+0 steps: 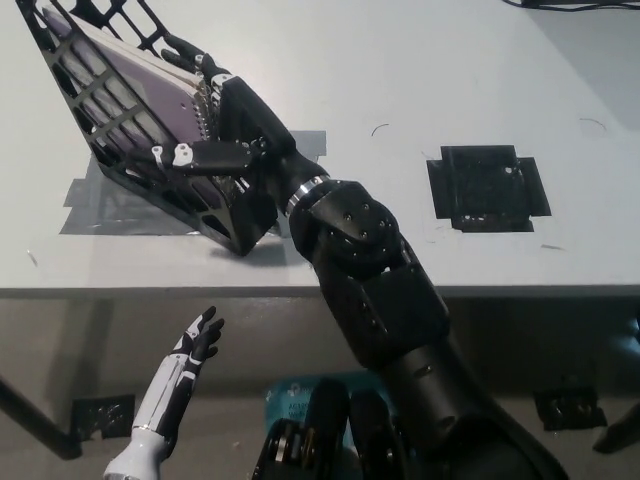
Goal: A shelf with a book inside it is placed on the center of the desk infront of the robot. The robot uses its right hand to grab the book, take it out and hand it to a person.
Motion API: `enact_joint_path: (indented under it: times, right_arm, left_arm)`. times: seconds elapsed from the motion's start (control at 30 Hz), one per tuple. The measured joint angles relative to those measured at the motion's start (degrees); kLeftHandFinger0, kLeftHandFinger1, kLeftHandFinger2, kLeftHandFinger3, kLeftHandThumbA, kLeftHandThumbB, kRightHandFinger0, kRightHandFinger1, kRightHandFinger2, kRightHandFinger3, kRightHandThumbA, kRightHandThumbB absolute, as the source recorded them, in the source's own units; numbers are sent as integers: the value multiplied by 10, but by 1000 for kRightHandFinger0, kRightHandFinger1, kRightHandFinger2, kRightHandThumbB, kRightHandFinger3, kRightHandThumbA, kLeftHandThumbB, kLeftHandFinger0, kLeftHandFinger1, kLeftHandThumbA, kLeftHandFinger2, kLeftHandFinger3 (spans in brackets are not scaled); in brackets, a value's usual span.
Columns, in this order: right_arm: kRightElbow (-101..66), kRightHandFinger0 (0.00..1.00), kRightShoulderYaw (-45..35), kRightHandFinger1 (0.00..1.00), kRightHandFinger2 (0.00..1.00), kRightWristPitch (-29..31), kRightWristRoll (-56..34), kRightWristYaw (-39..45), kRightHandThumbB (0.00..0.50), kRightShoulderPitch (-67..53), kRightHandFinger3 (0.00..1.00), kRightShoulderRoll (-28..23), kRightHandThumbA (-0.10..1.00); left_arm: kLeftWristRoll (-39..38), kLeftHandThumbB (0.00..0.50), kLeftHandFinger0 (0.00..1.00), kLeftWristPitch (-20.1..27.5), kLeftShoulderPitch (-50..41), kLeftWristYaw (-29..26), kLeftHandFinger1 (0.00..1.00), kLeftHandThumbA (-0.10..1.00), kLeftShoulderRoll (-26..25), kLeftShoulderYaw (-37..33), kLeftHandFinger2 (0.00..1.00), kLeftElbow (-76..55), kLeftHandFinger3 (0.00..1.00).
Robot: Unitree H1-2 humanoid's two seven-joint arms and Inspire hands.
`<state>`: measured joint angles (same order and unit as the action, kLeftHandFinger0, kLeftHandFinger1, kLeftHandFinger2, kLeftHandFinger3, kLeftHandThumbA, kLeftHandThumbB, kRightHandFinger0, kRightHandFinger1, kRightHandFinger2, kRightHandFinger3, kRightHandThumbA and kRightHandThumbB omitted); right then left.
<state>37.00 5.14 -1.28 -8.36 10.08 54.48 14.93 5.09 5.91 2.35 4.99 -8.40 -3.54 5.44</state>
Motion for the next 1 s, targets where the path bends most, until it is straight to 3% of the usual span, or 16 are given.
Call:
enact_joint_path:
  times: [0.43, 0.57, 0.77, 0.87, 1.0]
  right_arm:
    - [64, 1000, -8, 1000, 1000, 3, 0, 0, 424, 23, 1000, 1, 946]
    - [82, 1000, -9, 1000, 1000, 7, 0, 0, 384, 29, 1000, 1, 984]
    - [122, 1000, -9, 1000, 1000, 22, 2, 0, 414, 32, 1000, -1, 973]
    - [134, 1000, -9, 1000, 1000, 27, 2, -1, 395, 33, 1000, -3, 994]
    - [138, 1000, -9, 1000, 1000, 32, 3, -1, 410, 33, 1000, -5, 990]
  left_arm:
    - [0, 275, 1000, -9, 8, 6, 1000, 1000, 0, 0, 1000, -4, 1000]
    - [1, 287, 1000, -12, 9, 6, 1000, 1000, -1, -1, 1000, -9, 1000]
    - [1, 311, 1000, -12, 10, 6, 1000, 1000, -3, -3, 1000, -10, 1000]
    - [0, 338, 1000, -12, 12, 6, 1000, 1000, -4, -3, 1000, -10, 1000]
    - [0, 318, 1000, -15, 15, 6, 1000, 1000, -4, -3, 1000, -13, 1000]
